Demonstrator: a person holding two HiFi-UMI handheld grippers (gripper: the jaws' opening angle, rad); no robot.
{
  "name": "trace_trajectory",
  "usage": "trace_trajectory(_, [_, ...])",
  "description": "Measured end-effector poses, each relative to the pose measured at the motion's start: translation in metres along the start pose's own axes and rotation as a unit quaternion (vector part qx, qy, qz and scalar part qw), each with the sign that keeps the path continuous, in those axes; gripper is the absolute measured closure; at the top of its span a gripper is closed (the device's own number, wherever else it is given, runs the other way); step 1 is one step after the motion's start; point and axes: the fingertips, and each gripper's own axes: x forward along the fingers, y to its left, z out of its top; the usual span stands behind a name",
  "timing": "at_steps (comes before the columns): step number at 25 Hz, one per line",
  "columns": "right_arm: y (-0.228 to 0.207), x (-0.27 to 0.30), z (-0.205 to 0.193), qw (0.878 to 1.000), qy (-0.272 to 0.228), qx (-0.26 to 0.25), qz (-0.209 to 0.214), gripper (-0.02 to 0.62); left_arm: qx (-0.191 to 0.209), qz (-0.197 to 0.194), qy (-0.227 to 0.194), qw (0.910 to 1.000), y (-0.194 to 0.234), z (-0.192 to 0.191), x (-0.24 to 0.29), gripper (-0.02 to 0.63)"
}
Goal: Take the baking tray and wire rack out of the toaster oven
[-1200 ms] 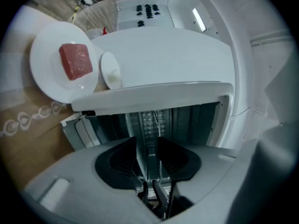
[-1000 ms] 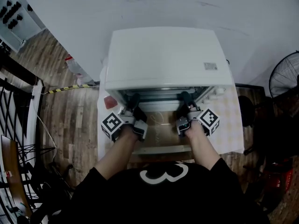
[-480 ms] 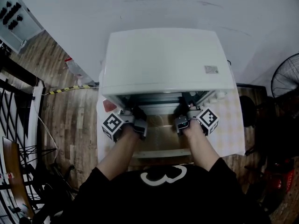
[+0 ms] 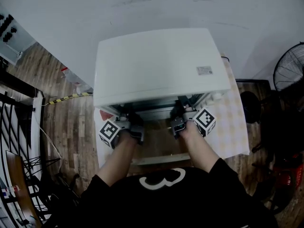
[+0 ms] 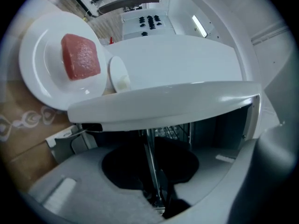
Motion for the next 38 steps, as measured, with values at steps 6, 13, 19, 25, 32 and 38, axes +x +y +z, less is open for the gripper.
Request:
trace_trajectory(6, [-0.002,0.003,0.002,1.000,-0.001,0.016,0.013,0.531,0.004,0.007,-0.003,1.0000,0.003,0.001,0.004,0.534])
trace_trajectory(13, [0.000,0.003,0.000,1.000,-0.002,0.025,0.016,0.531,0.001,0.002,-0.013,0.9999,0.005,0.001,0.005,0.534])
trace_trajectory(19, [0.000,0.000,-0.001,1.000,0.001,0.020,0.012,0.529,-0.008,-0.006,-0.027,0.9996,0.005,0.001,0.002,0.535])
trace_trajectory(25, [-0.001,-0.004,-0.002,1.000,0.008,0.028,0.005,0.529,-0.007,-0.007,-0.031,0.9995,0.004,-0.001,0.000,0.537])
trace_trajectory(32, [-0.003,-0.015,-0.008,1.000,0.011,0.029,0.005,0.529,-0.009,-0.008,-0.029,0.9995,0.005,-0.003,-0.012,0.538])
trace_trajectory(38, [-0.003,-0.032,-0.012,1.000,0.006,0.030,0.006,0.529,-0.014,-0.009,-0.020,0.9997,0.004,-0.011,-0.028,0.540])
